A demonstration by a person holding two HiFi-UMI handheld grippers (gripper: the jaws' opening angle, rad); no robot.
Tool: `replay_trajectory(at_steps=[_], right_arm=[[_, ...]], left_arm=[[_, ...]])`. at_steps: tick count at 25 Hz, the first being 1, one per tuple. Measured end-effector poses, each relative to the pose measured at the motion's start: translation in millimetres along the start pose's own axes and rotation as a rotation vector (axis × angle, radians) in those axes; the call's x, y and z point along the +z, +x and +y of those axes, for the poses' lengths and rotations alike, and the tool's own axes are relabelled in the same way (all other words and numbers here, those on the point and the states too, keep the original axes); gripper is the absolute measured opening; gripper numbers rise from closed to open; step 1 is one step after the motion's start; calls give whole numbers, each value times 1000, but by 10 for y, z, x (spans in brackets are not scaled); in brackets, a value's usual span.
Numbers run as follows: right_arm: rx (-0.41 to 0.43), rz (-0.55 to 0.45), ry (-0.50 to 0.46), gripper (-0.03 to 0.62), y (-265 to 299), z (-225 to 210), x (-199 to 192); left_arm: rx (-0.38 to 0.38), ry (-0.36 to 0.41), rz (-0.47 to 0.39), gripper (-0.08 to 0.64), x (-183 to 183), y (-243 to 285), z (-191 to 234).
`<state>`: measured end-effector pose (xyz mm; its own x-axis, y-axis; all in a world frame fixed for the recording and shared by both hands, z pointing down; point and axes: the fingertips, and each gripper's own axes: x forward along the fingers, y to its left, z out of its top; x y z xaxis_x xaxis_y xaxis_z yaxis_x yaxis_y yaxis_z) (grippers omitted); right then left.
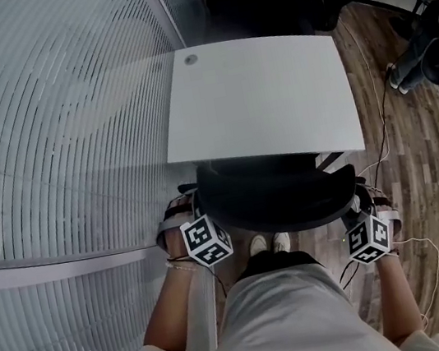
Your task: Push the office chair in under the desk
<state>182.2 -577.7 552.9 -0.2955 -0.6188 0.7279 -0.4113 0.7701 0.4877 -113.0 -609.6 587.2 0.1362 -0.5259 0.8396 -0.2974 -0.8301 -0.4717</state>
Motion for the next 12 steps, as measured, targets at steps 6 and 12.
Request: replay_trajectory(at_steps=[6, 12], right_arm=[[-10, 7, 21, 156, -112, 4, 55], [-53, -47, 155, 156, -321, -25, 215]], left_arm=[[39, 26, -26, 204, 18, -139, 70], [44, -61, -131, 204, 127, -385, 14]])
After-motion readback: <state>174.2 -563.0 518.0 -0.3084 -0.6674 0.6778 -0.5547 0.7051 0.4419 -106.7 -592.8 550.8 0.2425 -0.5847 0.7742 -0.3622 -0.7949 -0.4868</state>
